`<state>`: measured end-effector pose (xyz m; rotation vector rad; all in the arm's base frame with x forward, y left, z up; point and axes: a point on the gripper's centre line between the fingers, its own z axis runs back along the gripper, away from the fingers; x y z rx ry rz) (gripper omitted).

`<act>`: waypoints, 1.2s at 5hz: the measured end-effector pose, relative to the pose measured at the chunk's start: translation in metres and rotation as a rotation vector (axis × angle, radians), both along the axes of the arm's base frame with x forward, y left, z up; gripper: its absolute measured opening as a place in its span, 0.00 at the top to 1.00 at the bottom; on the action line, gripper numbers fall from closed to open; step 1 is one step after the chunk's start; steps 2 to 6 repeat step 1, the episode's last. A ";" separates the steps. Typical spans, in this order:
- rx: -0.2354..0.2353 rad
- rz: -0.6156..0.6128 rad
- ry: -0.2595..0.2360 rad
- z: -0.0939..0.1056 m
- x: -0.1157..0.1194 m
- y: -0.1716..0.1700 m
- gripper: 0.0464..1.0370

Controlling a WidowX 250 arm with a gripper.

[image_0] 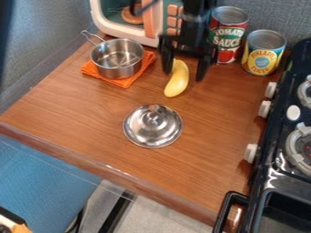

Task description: Moved the banana to the upper middle of the table

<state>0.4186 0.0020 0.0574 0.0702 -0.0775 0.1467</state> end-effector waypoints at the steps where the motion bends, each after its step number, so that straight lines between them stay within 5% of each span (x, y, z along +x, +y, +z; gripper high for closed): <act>1: -0.005 -0.031 -0.085 0.031 -0.003 -0.001 0.04; 6: -0.005 -0.031 -0.085 0.031 -0.003 -0.001 0.04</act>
